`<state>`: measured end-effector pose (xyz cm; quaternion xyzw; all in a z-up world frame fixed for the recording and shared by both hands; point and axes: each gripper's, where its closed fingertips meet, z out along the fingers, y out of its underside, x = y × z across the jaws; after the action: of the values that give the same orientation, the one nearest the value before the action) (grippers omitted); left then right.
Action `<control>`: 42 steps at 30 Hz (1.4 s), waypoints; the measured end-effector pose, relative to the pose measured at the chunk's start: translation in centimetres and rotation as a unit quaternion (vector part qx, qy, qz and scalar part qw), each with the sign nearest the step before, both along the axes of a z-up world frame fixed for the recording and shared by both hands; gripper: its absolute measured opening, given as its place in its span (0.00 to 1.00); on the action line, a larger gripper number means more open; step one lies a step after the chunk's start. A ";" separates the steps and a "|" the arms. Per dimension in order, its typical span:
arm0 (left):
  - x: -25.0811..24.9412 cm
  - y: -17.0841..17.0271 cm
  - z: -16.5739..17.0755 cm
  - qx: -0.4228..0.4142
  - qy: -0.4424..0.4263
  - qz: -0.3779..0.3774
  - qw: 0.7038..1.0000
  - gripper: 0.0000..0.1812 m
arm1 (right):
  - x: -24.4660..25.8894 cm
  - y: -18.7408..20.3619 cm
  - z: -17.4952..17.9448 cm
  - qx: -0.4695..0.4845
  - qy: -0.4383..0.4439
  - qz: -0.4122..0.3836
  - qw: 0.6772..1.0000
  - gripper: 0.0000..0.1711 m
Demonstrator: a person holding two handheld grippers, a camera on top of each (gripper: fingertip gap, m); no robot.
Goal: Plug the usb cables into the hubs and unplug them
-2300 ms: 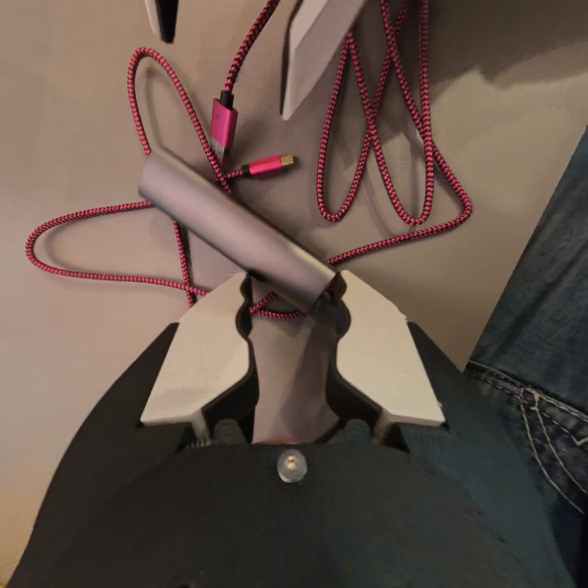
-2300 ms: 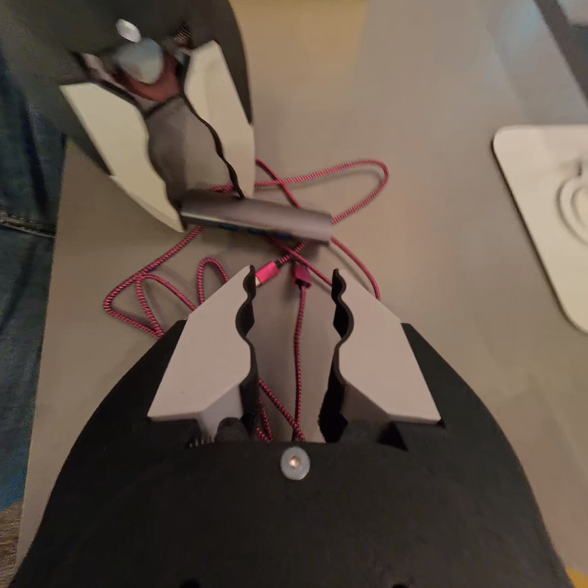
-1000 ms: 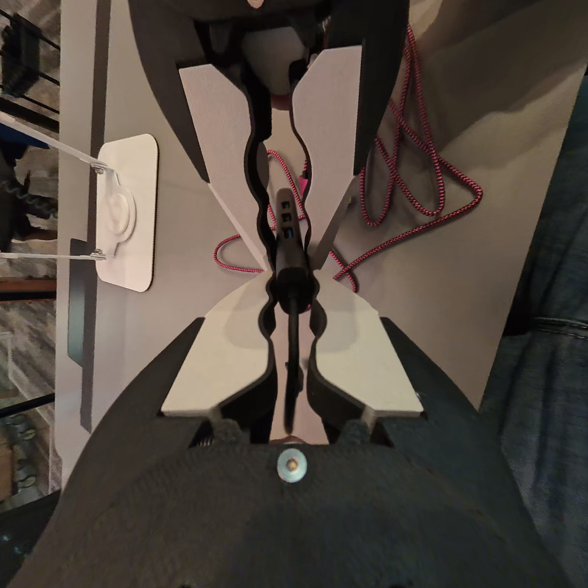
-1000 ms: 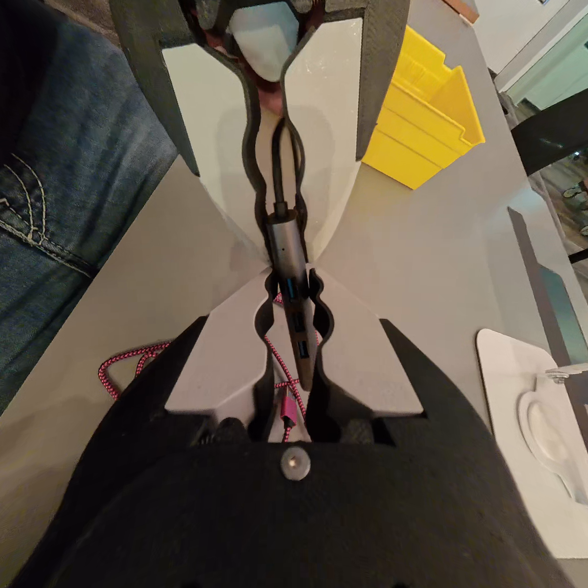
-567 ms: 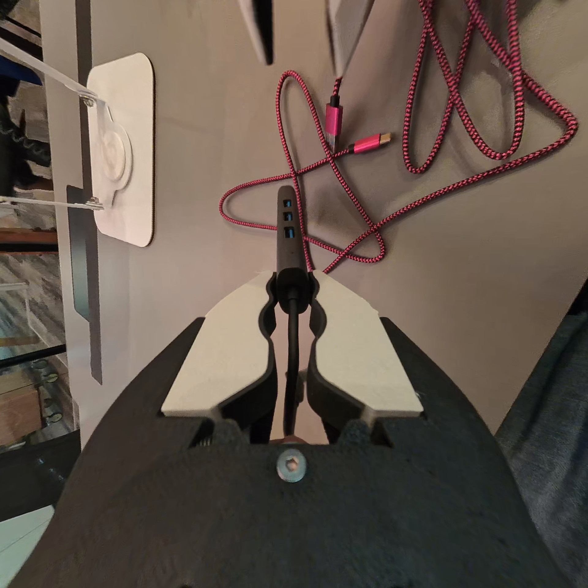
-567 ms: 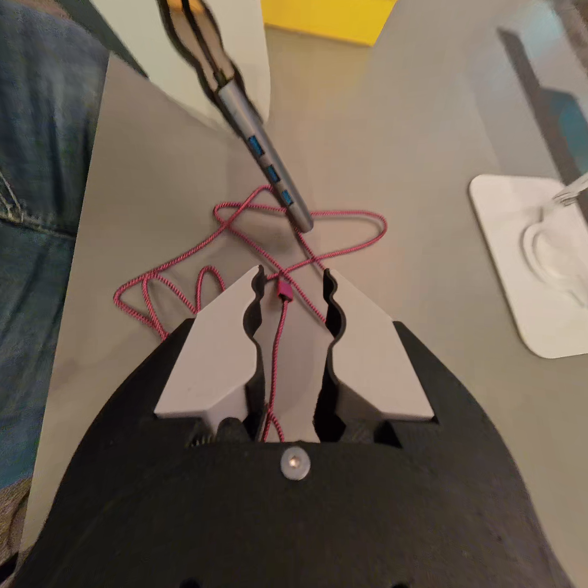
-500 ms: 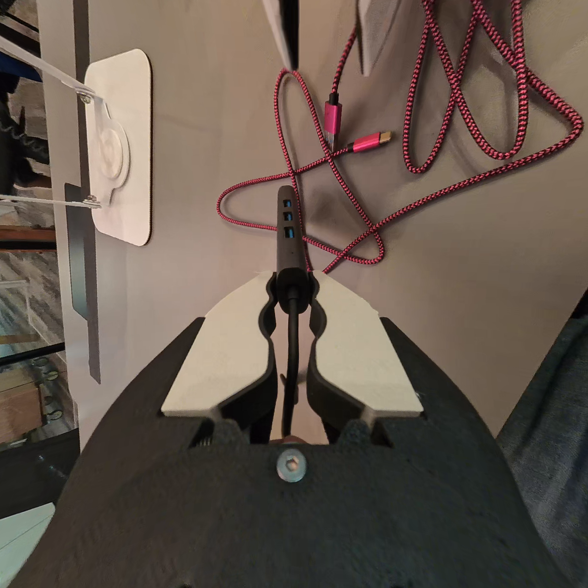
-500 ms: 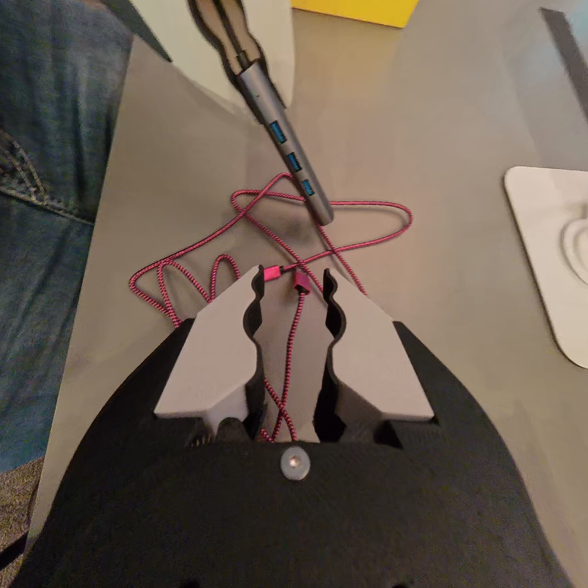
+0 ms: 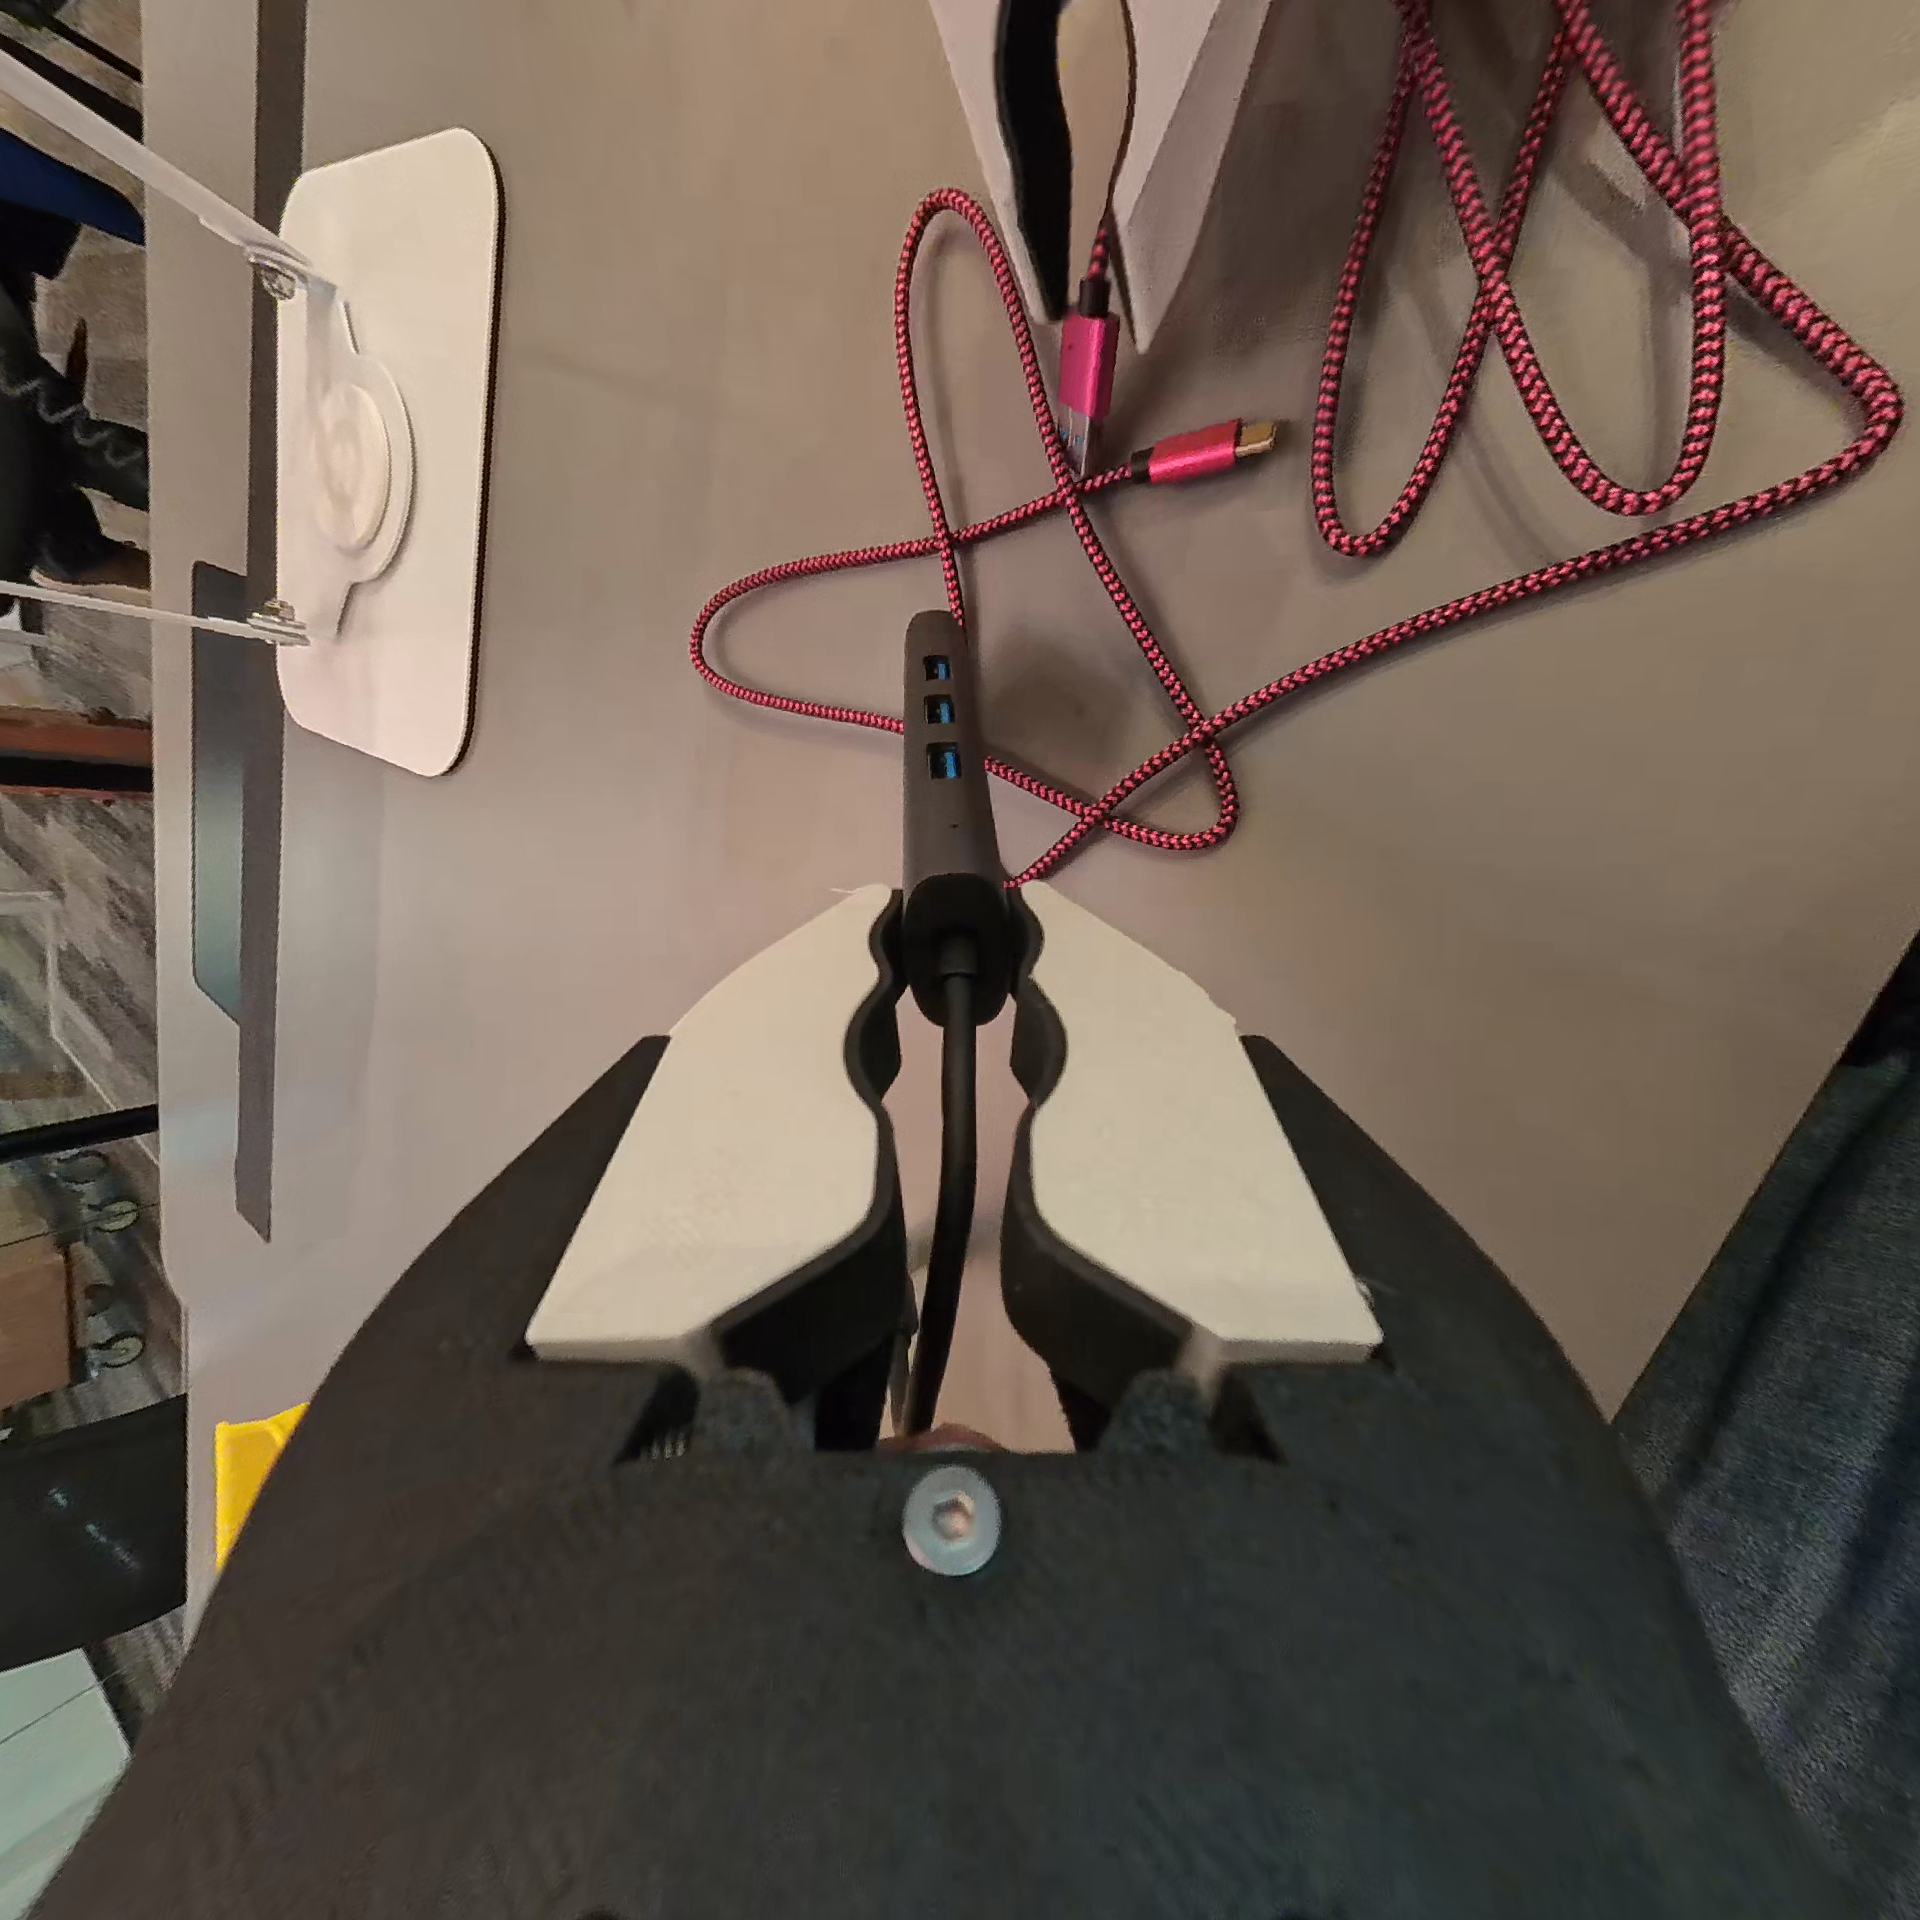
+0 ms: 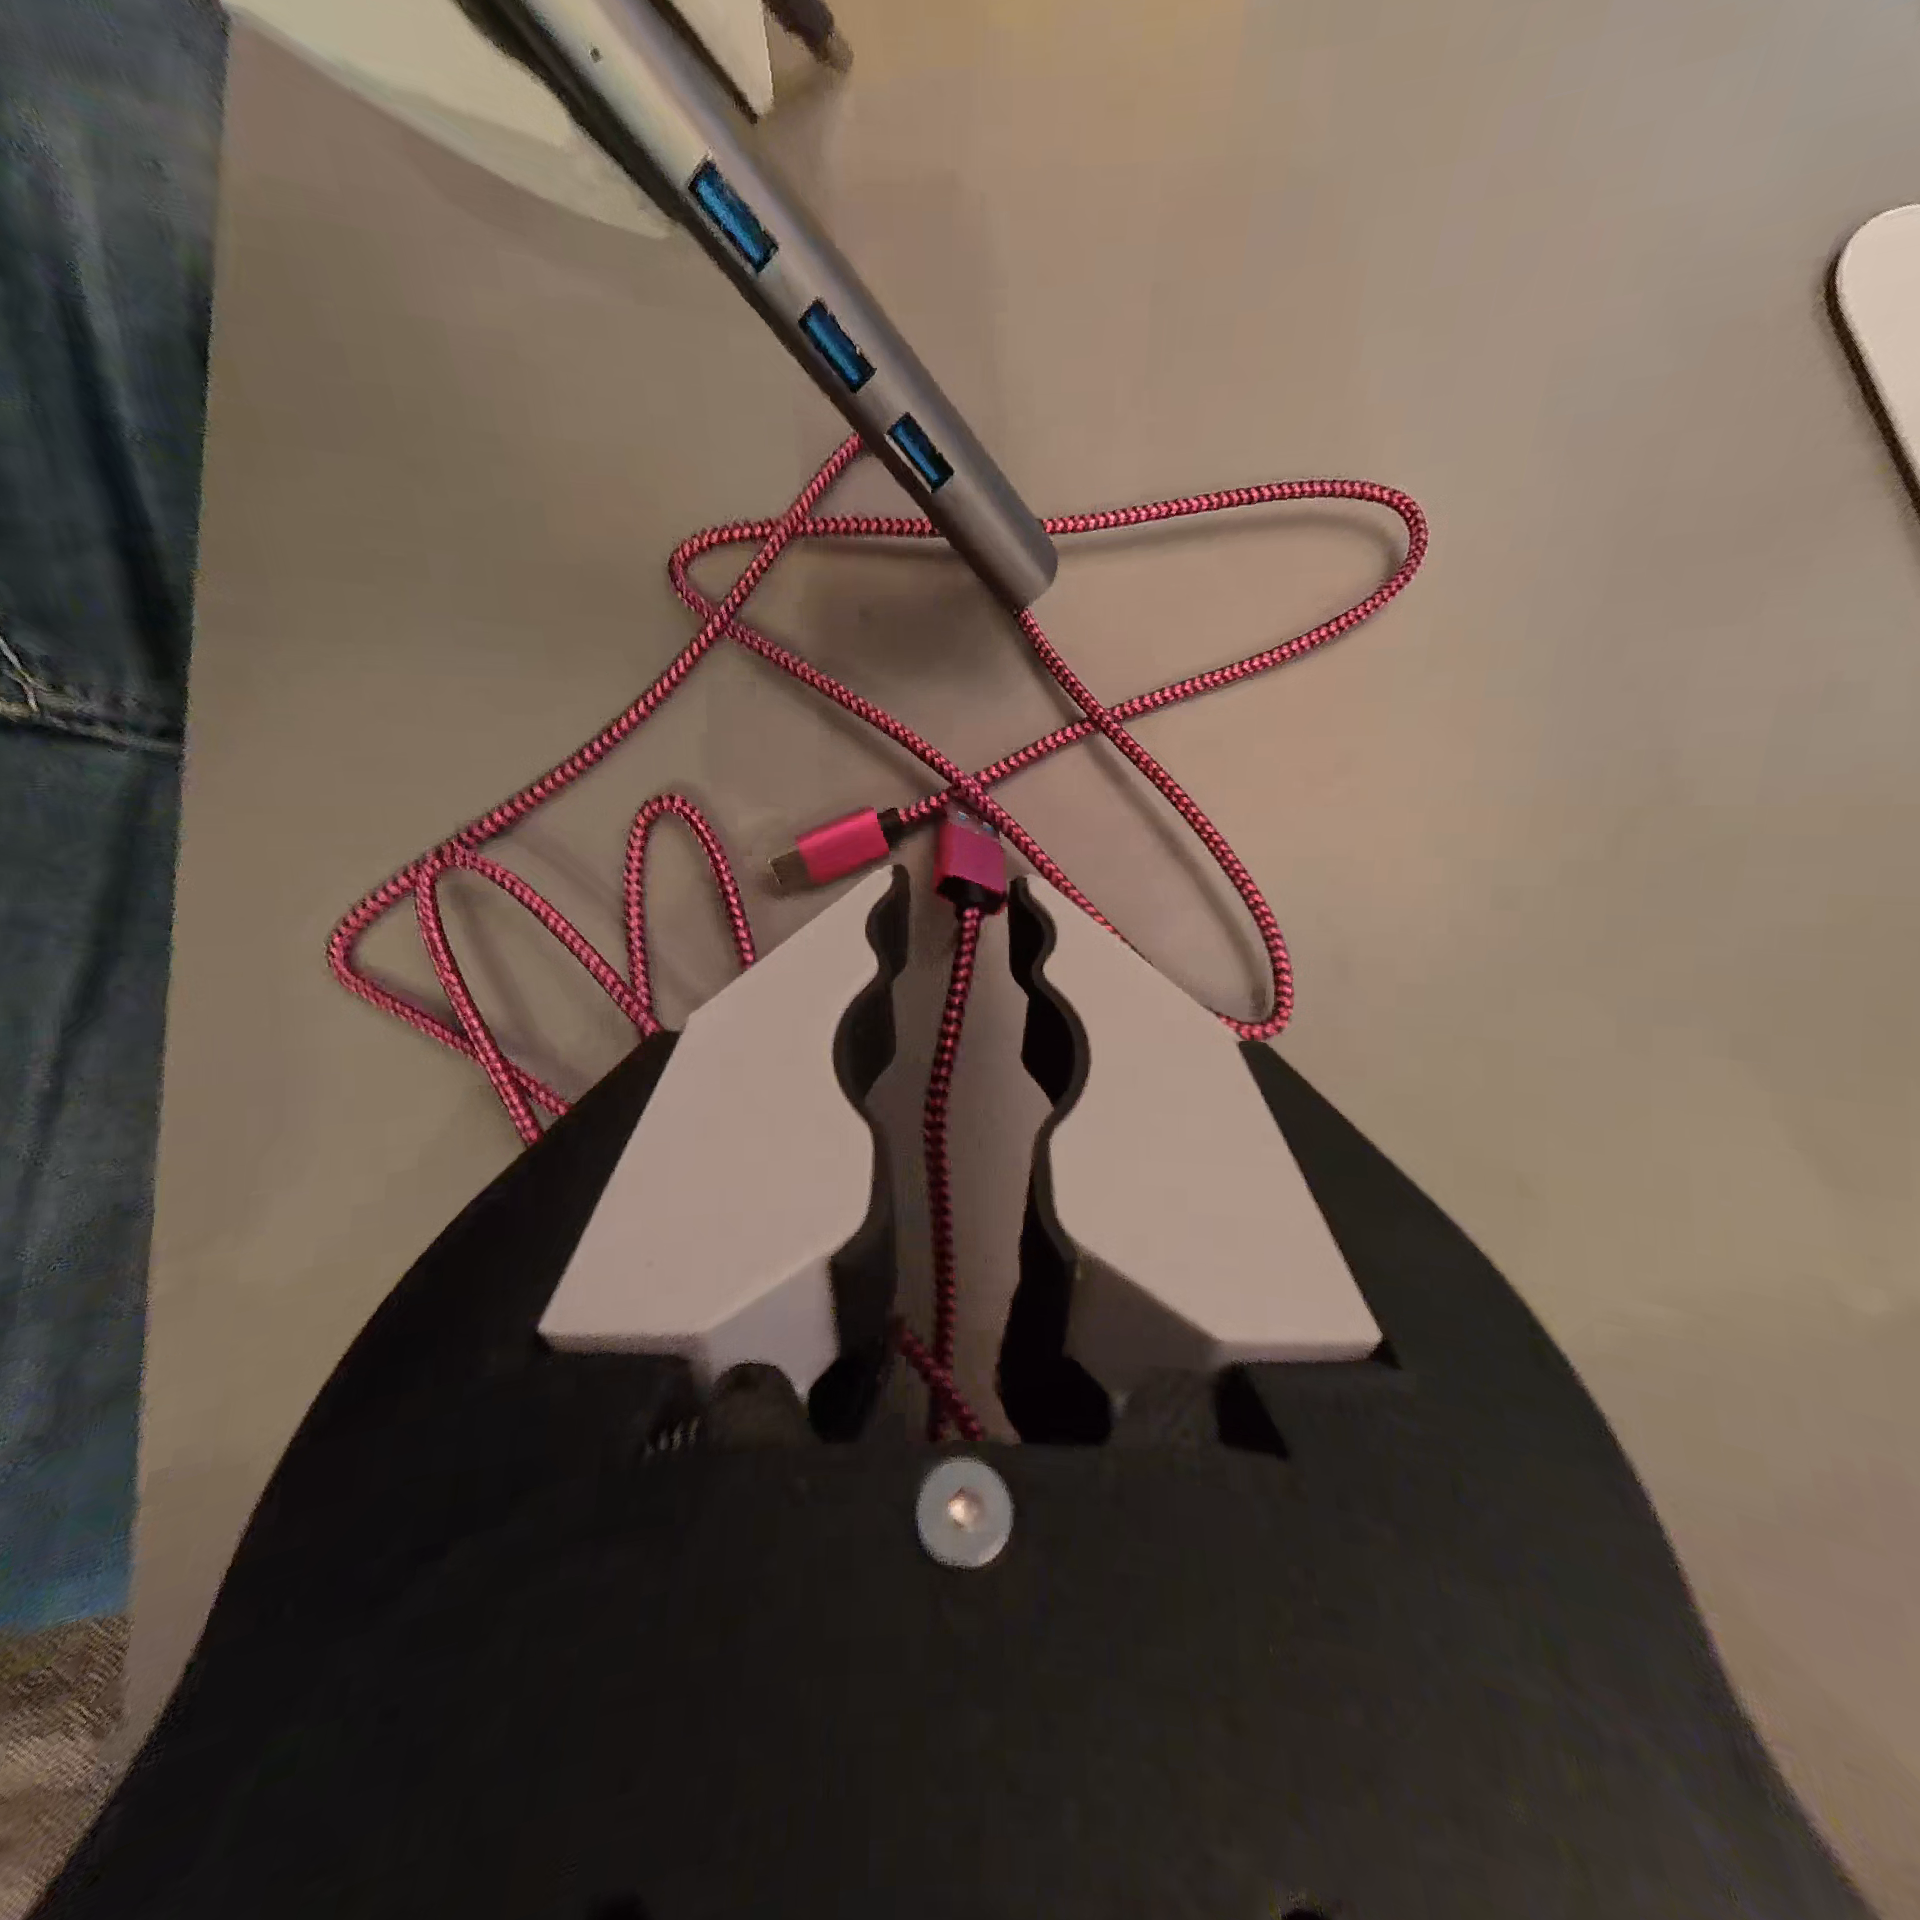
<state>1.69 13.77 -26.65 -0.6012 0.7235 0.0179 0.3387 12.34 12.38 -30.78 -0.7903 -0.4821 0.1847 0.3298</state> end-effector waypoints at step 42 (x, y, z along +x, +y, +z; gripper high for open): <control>0.7 2.1 3.8 0.156 0.014 0.005 0.988 0.09 | -4.4 1.3 8.6 0.029 0.155 -0.078 0.984 0.02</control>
<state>2.37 15.83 -22.81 -0.5440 0.7137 0.1404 0.4184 7.99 13.65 -22.22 -0.7774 -0.3677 0.2642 0.4367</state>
